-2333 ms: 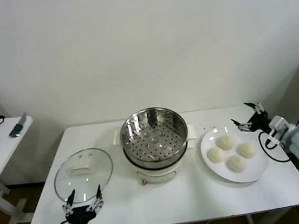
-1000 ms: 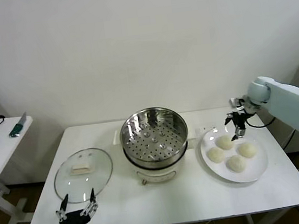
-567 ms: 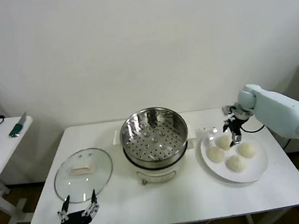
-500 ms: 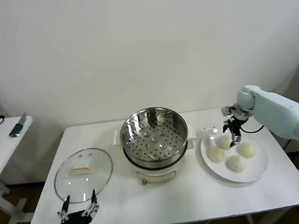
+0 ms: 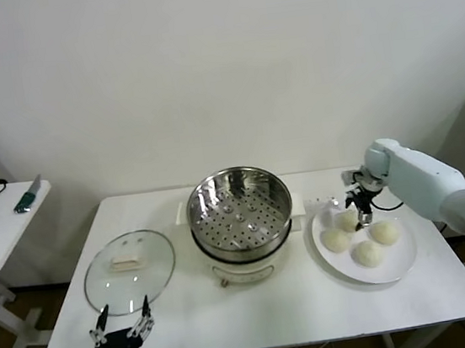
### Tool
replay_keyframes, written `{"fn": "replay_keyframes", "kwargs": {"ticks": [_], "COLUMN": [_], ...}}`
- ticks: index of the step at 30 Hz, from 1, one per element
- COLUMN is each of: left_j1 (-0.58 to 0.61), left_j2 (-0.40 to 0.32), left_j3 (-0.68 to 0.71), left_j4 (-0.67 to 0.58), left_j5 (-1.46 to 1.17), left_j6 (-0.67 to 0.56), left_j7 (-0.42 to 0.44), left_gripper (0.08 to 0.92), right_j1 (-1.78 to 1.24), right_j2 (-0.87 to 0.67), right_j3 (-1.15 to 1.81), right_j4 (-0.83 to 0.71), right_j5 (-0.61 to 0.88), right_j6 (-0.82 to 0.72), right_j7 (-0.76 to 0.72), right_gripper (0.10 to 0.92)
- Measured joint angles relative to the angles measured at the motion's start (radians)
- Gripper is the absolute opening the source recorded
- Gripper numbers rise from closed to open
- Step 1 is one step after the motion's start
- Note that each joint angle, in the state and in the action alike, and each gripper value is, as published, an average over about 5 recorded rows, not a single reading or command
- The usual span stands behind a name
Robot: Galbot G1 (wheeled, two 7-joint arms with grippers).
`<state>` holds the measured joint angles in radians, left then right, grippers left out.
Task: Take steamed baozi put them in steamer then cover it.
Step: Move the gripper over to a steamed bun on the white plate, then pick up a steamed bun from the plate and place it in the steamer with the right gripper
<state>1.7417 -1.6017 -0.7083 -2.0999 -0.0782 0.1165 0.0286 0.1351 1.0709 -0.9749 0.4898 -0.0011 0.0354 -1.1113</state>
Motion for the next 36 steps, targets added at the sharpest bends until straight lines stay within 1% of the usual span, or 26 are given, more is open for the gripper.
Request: {"fn": "replay_keyframes", "kwargs": {"ticks": [4, 11, 17, 26, 36], "left_j1": [0.001, 0.002, 0.004, 0.008, 0.012], "left_j2": [0.001, 0.001, -0.004, -0.007, -0.007], "left_j3": [-0.001, 0.001, 0.006, 0.012, 0.017], "left_j4": [-0.003, -0.009, -0.01, -0.015, -0.023], "left_j5": [0.0, 0.004, 0.01, 0.017, 0.019], "left_j6": [-0.001, -0.005, -0.004, -0.001, 0.001], "left_j7": [0.0, 0.0, -0.004, -0.011, -0.011], "left_gripper": [0.823, 0.823, 0.823, 0.823, 0.823], "right_j1": [-0.001, 0.016, 0.082, 0.307, 0.588], "right_j2": [0.001, -0.012, -0.045, -0.106, -0.084], "right_j3": [0.005, -0.002, -0.052, -0.228, -0.397], "right_j4": [-0.002, 0.013, 0.076, 0.292, 0.578], "right_j5": [-0.009, -0.006, 0.032, 0.134, 0.207], "right_j6": [0.005, 0.016, 0.032, 0.083, 0.16], "right_j7": [-0.002, -0.014, -0.027, -0.051, -0.05], "right_gripper": [0.72, 0.721, 0.721, 0.717, 0.72]}}
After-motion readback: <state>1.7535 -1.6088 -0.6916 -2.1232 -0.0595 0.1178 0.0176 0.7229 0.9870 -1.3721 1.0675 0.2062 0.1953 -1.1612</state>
